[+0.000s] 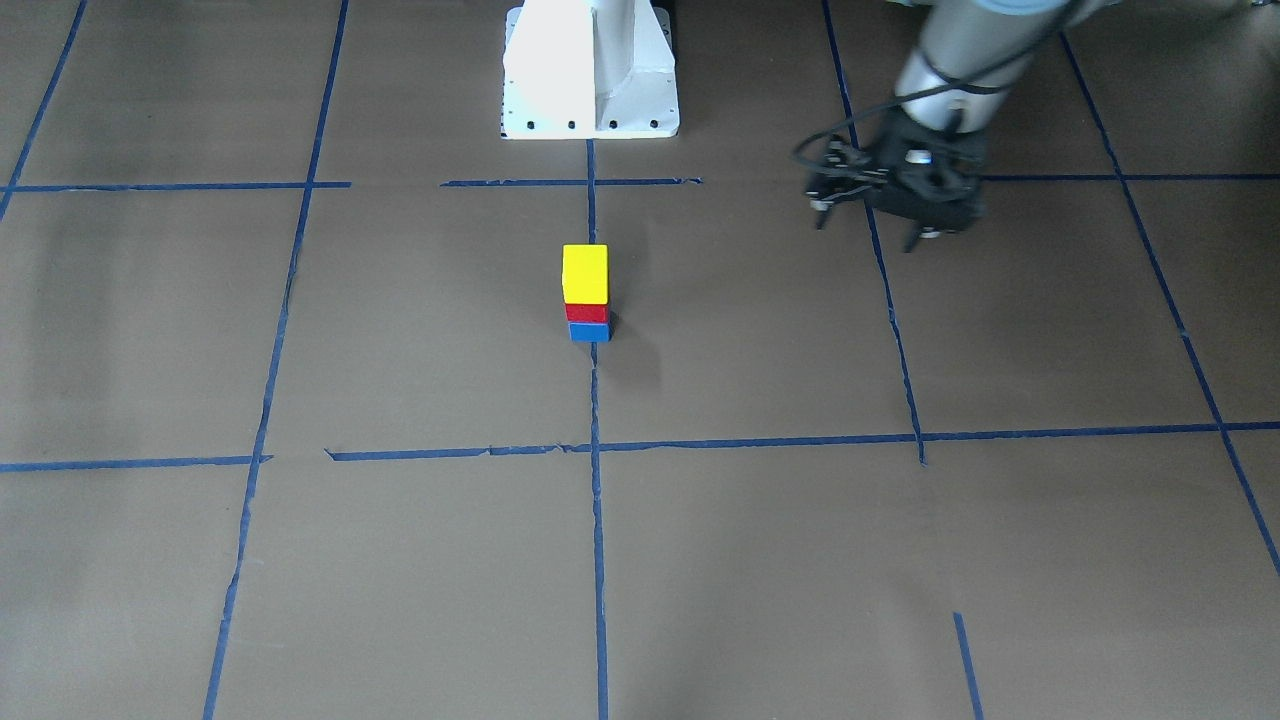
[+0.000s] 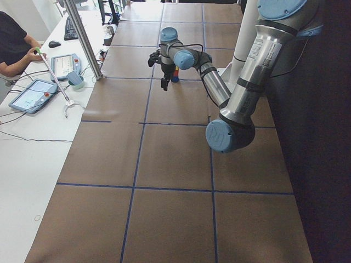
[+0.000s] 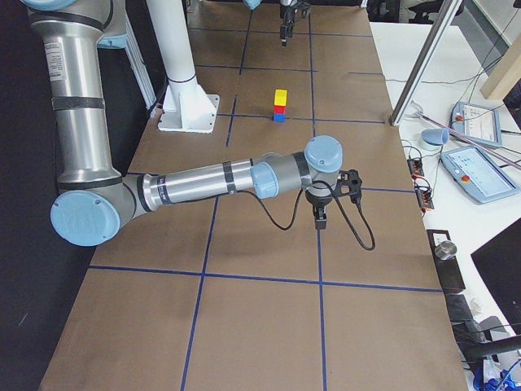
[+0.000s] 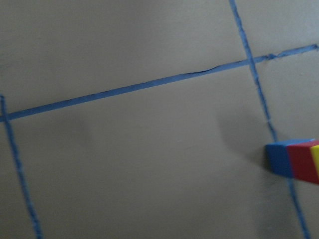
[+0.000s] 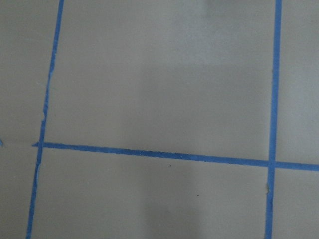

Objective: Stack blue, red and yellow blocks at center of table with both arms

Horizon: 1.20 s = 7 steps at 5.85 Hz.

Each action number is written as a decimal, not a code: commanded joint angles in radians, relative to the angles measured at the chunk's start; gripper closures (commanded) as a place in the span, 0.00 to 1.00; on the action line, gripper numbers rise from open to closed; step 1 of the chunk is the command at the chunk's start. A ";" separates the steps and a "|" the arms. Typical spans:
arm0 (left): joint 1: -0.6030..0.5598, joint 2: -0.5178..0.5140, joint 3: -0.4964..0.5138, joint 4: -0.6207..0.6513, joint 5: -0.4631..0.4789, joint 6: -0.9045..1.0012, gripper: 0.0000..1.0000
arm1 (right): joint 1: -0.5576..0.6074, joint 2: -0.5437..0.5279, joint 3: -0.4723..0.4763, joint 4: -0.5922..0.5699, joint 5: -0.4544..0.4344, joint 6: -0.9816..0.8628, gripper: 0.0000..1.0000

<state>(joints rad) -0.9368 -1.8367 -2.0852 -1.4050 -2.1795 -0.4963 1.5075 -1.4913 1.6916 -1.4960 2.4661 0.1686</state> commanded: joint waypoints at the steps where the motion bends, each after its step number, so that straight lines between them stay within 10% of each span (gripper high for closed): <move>1: -0.312 0.228 0.029 0.015 -0.148 0.488 0.00 | 0.062 -0.009 -0.001 -0.117 0.004 -0.212 0.00; 4: -0.668 0.314 0.129 0.209 -0.164 0.719 0.00 | 0.080 -0.156 0.031 -0.234 -0.102 -0.445 0.00; 7: -0.682 0.413 0.224 0.198 -0.194 0.779 0.00 | 0.077 -0.281 0.220 -0.302 -0.150 -0.448 0.00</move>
<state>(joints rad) -1.6158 -1.4531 -1.8870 -1.2006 -2.3654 0.2699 1.5850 -1.7604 1.8838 -1.7710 2.3025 -0.2794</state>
